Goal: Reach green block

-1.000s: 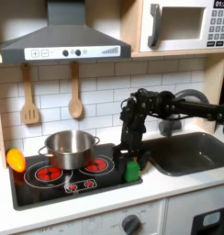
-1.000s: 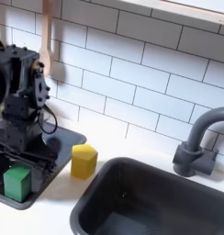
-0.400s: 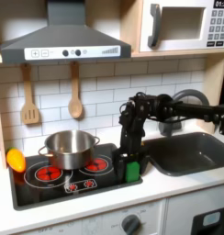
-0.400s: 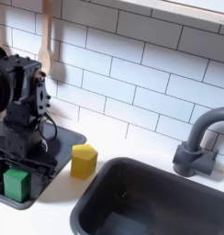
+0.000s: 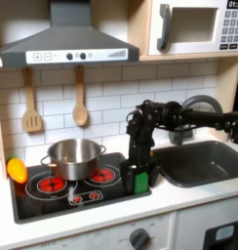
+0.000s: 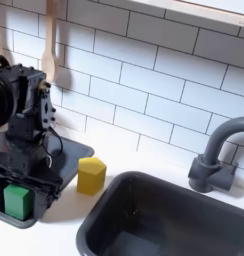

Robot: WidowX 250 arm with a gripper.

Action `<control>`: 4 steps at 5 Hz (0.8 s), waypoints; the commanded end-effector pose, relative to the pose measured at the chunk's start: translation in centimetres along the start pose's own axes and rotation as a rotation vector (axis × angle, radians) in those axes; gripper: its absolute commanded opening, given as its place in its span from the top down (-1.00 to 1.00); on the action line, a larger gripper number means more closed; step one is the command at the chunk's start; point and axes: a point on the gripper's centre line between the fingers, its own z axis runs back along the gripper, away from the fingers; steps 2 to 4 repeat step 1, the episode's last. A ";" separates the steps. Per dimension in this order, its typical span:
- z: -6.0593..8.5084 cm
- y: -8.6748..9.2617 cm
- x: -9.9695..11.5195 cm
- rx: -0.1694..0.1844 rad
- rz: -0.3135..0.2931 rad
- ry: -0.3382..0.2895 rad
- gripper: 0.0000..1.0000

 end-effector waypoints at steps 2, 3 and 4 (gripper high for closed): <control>0.0 0.0 0.0 0.000 -0.002 0.000 -1.00; 0.0 0.0 0.0 0.000 -0.002 0.000 -1.00; 0.0 0.0 0.0 0.000 -0.002 0.000 -1.00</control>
